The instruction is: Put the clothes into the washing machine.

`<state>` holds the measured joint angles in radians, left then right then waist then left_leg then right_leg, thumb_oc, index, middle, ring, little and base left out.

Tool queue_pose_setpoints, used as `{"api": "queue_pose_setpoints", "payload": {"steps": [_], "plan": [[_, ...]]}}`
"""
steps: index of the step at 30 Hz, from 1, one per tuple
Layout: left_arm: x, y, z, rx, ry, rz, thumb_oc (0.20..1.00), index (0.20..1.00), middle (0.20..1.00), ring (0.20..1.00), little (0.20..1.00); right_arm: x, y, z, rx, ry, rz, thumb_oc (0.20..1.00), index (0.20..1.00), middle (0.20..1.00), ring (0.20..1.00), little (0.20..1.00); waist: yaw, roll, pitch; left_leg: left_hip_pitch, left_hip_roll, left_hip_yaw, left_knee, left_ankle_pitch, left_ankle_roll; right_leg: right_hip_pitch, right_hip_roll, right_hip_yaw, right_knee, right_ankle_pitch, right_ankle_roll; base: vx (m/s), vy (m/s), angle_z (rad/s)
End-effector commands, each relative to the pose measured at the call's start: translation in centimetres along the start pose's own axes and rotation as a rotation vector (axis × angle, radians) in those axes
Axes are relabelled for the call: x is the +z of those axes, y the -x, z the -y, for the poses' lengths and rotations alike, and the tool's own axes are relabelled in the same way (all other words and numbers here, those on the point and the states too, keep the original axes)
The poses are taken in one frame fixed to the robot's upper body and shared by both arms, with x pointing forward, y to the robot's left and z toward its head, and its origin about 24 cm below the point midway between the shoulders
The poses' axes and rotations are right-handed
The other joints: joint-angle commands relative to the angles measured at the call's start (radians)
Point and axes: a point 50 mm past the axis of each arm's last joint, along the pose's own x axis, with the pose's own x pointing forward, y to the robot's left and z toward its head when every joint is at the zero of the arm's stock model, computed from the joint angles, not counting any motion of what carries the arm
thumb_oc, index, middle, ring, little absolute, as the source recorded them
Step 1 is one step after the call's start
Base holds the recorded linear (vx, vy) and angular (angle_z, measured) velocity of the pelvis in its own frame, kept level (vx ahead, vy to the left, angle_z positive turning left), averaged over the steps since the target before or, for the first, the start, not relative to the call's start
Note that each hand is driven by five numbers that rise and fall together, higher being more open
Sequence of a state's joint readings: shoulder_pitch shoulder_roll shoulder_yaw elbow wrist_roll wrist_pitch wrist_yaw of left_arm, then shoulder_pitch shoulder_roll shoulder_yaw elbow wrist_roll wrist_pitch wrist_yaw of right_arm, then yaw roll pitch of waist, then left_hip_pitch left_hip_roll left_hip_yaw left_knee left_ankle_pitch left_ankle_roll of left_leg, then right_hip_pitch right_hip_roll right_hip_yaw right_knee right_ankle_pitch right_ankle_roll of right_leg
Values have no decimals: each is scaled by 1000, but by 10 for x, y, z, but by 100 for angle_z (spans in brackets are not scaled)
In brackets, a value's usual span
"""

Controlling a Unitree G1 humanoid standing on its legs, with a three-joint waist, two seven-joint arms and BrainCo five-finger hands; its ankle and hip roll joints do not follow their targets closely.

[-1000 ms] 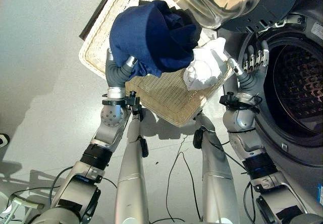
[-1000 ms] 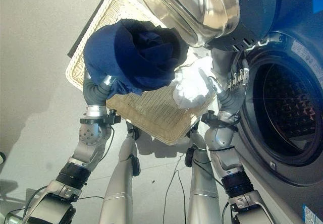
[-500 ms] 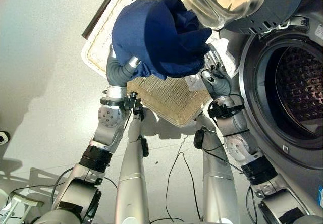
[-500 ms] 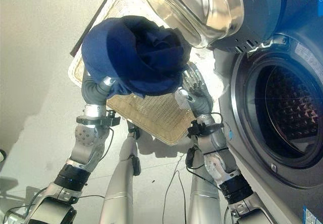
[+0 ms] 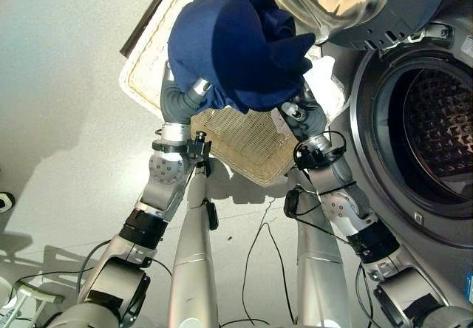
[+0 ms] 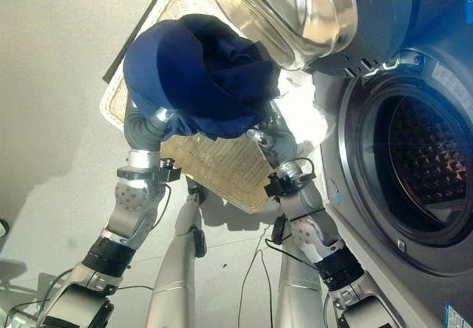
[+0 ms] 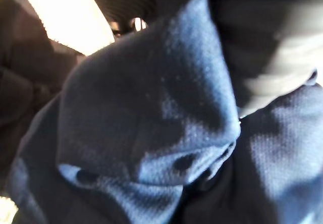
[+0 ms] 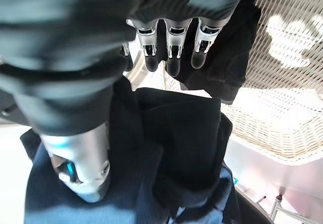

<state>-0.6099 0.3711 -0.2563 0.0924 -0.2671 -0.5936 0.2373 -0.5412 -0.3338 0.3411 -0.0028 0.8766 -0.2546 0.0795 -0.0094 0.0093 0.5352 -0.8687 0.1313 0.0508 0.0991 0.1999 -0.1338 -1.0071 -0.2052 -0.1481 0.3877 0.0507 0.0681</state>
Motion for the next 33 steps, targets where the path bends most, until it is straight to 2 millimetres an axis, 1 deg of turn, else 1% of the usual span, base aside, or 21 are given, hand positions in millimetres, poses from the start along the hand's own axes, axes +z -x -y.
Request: {"api": "queue_pose_setpoints", "payload": {"steps": [1, 5, 9, 14, 17, 18, 22, 28, 29, 30, 31, 33], "plan": [[23, -14, 7, -28, -70, 143, 200, 200, 200, 200, 200, 26, -6, -30, 136, -34, 158, 1000, 1000, 1000, 1000, 1000, 5, -20, -15, -32, -14, -41, 29, -36, -11, 81, -9, -11, -195, 126, 126, 0, 0, 0], [20, -15, 6, -5, -131, 141, 200, 200, 200, 200, 200, 32, -9, -35, 142, -36, 201, 1000, 1000, 1000, 1000, 1000, 3, -20, -15, -35, -13, -39, 33, -36, -12, 78, -7, -11, -193, 125, 125, 0, 0, 0], [16, -17, 5, 20, -239, 137, 200, 200, 200, 200, 200, 39, -10, -41, 164, -55, 252, 1000, 1000, 1000, 1000, 1000, 1, -16, -15, -42, -11, -35, 36, -36, -14, 72, -5, -8, -193, 123, 124, 0, 0, 0], [14, -18, 5, -17, -369, 147, 200, 200, 200, 200, 200, 45, -11, -46, 181, -65, 277, 1000, 1000, 1000, 1000, 1000, -1, -15, -15, -41, -8, -30, 39, -36, -16, 74, -5, -7, -192, 122, 125, 0, 0, 0], [14, -19, 7, -42, -388, 147, 200, 200, 200, 200, 200, 46, -11, -47, 181, -70, 282, 1000, 1000, 1000, 1000, 1000, -1, -15, -15, -40, -7, -29, 40, -36, -16, 75, -6, -7, -193, 122, 126, 0, 0, 0], [14, -20, 9, -78, -420, 154, 200, 200, 200, 200, 200, 46, -10, -47, 186, -79, 283, 1000, 1000, 1000, 1000, 1000, -3, -13, -15, -41, -7, -27, 39, -36, -16, 73, -6, -6, -193, 123, 127, 0, 0, 0], [14, -20, 19, -171, -449, 172, 200, 200, 200, 200, 200, 45, -11, -49, 202, -110, 274, 1000, 1000, 1000, 1000, 1000, -5, -14, -15, -42, -2, -23, 39, -37, -17, 70, -8, -5, -190, 123, 130, 0, 0, 0], [14, -20, 22, -193, -452, 175, 200, 200, 200, 200, 200, 45, -11, -49, 205, -117, 270, 1000, 1000, 1000, 1000, 1000, -6, -14, -15, -42, -2, -22, 39, -37, -17, 70, -9, -5, -191, 124, 131, 0, 0, 0], [15, -21, 30, -249, -484, 201, 200, 200, 200, 200, 200, 44, -11, -50, 213, -132, 261, 1000, 1000, 1000, 1000, 1000, -8, -14, -15, -42, -1, -19, 37, -36, -17, 67, -9, -6, -192, 126, 133, 0, 0, 0], [15, -21, 30, -249, -484, 201, 200, 200, 200, 200, 200, 44, -11, -50, 213, -132, 261, 1000, 1000, 1000, 1000, 1000, -8, -14, -15, -42, -1, -19, 37, -36, -17, 67, -9, -6, -192, 126, 133, 0, 0, 0], [17, -21, 38, -315, -507, 233, 200, 200, 200, 200, 200, 43, -11, -51, 218, -146, 254, 1000, 1000, 1000, 1000, 1000, -12, -16, -15, -43, 1, -17, 35, -35, -17, 65, -10, -6, -192, 128, 135, 0, 0, 0], [18, -21, 47, -389, -542, 271, 200, 200, 200, 200, 200, 42, -10, -50, 220, -175, 248, 1000, 1000, 1000, 1000, 1000, -15, -18, -15, -41, 2, -16, 36, -37, -18, 64, -12, -6, -191, 128, 137, 0, 0, 0]]}}
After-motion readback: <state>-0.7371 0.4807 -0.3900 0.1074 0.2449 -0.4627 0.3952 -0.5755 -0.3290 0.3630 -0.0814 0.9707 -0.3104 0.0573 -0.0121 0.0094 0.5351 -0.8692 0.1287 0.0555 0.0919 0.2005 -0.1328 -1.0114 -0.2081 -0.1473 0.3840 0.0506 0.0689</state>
